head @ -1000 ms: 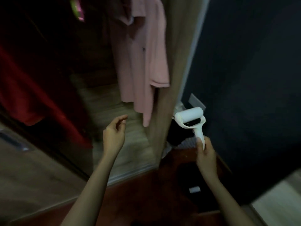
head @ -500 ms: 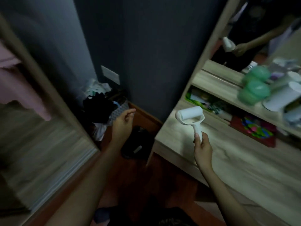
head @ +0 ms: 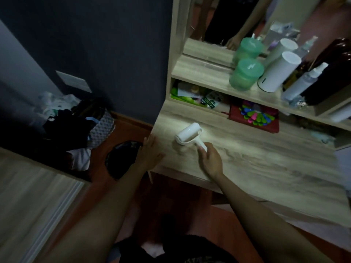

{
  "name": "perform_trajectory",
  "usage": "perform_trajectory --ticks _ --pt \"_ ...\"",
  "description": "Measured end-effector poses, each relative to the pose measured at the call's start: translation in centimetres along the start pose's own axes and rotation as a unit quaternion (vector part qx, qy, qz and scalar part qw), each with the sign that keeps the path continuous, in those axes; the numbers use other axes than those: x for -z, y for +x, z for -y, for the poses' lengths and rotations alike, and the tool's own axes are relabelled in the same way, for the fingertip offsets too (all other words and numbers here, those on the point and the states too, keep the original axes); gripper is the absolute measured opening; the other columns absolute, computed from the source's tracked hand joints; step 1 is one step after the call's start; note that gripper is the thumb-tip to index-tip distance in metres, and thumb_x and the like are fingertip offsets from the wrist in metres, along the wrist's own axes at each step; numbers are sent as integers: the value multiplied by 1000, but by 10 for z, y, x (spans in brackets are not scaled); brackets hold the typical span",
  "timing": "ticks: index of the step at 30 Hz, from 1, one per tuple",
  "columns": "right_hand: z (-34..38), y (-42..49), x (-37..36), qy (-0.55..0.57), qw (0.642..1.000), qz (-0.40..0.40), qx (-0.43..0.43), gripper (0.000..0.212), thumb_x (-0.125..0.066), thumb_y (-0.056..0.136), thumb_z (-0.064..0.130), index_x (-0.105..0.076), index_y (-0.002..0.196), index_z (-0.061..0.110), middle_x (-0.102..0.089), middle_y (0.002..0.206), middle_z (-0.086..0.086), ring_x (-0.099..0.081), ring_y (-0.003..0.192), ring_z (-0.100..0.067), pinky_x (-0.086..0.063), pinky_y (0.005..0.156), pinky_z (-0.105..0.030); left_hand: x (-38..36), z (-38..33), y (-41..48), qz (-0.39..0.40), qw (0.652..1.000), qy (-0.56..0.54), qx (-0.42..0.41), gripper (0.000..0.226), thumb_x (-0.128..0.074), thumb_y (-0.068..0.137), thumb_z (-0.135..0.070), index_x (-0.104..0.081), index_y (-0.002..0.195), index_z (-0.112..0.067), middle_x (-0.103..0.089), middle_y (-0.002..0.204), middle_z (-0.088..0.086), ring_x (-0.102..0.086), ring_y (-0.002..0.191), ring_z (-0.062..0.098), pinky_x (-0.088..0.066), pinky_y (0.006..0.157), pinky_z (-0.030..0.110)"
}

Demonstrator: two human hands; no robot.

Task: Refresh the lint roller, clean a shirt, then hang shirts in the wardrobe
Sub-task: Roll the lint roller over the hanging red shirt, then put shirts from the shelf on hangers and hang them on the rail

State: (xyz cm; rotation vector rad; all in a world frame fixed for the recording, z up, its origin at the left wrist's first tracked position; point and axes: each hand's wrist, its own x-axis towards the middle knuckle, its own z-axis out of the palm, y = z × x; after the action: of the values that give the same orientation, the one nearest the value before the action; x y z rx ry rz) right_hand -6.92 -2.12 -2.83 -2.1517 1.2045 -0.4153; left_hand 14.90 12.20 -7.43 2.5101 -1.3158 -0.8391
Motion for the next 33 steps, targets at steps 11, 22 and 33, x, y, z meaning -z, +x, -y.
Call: perform_trajectory --ticks 11,22,33 --pt "-7 26 -10 -124 992 -38 11 37 -38 96 41 -58 117 17 -58 110 -8 -49 98 -27 -35 81 -36 2 -14 -7 -28 999 -38 16 94 -48 93 -51 8 151 -3 16 160 12 13 147 32 -9 119 48" --pt "60 24 -11 5 995 -45 89 33 -52 94 30 -52 125 18 -56 128 -2 -49 116 -20 -32 100 -35 46 6 -40 -105 972 -209 -27 55 -51 99 -20 -30 149 -8 -28 155 8 -27 143 24 -24 116 33" --pt "317 -23 -72 207 924 36 320 24 -48 98 20 -59 118 12 -59 117 -2 -56 109 -13 -46 93 -26 216 106 -212 -471 861 -193 -3 26 -55 95 -8 -67 117 -12 -64 113 -7 -58 104 0 -38 90 2"
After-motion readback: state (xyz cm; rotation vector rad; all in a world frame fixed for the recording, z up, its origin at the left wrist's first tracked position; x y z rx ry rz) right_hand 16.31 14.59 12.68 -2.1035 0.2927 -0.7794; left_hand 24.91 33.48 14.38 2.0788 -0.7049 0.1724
